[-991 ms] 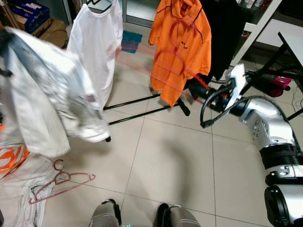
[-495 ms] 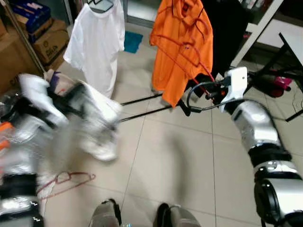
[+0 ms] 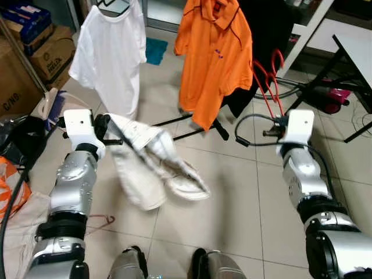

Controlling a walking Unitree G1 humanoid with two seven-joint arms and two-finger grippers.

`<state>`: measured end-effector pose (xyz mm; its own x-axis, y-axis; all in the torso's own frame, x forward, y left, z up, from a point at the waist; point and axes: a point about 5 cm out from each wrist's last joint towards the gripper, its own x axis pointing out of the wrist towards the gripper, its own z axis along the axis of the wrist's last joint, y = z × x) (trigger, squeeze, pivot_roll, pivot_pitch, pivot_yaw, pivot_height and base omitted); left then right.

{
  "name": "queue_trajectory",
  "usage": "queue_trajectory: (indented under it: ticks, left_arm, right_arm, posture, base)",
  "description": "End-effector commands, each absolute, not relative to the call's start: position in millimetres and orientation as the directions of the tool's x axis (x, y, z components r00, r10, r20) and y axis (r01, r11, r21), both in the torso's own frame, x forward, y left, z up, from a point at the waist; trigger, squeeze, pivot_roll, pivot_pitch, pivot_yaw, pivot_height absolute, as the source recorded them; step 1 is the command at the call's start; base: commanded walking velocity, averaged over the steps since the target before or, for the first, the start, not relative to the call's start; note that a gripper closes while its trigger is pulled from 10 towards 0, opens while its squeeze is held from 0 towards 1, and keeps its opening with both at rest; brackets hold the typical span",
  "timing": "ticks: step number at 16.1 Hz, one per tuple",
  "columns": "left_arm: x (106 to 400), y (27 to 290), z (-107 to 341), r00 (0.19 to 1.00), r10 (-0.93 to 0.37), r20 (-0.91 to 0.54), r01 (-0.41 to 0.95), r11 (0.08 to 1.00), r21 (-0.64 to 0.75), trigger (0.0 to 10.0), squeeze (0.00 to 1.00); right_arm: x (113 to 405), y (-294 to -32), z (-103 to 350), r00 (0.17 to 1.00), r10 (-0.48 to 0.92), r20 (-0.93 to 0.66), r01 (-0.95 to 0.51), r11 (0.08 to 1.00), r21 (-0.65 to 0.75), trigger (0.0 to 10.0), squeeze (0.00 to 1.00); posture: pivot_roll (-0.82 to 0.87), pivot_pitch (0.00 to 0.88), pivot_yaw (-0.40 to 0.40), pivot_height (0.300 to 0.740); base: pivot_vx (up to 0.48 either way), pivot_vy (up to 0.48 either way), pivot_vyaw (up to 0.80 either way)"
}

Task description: Hang hanger

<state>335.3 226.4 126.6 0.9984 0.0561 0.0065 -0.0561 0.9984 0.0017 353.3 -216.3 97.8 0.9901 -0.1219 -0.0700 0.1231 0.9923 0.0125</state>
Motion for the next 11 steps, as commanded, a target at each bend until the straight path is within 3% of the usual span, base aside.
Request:
queue_trajectory:
  ticks: [1, 5, 8, 11]
  left_arm:
    - [338.3, 213.5, 136.2, 0.996, 0.047, 0.071, -0.05, 0.998, 0.031, 10.0, 0.0]
    - [337.0, 185.3, 137.4, 0.994, 0.012, 0.11, -0.021, 0.997, 0.078, 10.0, 0.0]
    - [334.7, 180.1, 135.2, 0.994, -0.027, 0.11, 0.019, 0.997, 0.075, 10.0, 0.0]
    - [330.8, 180.3, 129.1, 0.996, -0.029, 0.09, 0.022, 0.997, 0.078, 10.0, 0.0]
  right_arm:
    - [344.8, -213.4, 85.5, 0.992, -0.108, -0.072, 0.115, 0.988, 0.104, 0.0, 0.0]
    - [336.3, -201.7, 80.1, 0.996, -0.085, -0.019, 0.087, 0.993, 0.076, 0.0, 0.0]
    - [326.0, -207.0, 69.6, 0.995, -0.094, -0.041, 0.096, 0.994, 0.05, 0.0, 0.0]
    - [322.6, -211.7, 62.8, 0.991, -0.103, -0.085, 0.105, 0.994, 0.019, 0.0, 0.0]
  posture:
    - [-0.03, 0.135, -0.083, 0.74]
    - [-0.04, 0.131, -0.064, 0.74]
    - [-0.03, 0.137, -0.065, 0.74]
    - [-0.03, 0.132, -0.072, 0.74]
  base:
    - [0.0, 0.0, 0.0]
    - [0.0, 0.0, 0.0]
    - [0.0, 0.0, 0.0]
    - [0.445, 0.0, 0.0]
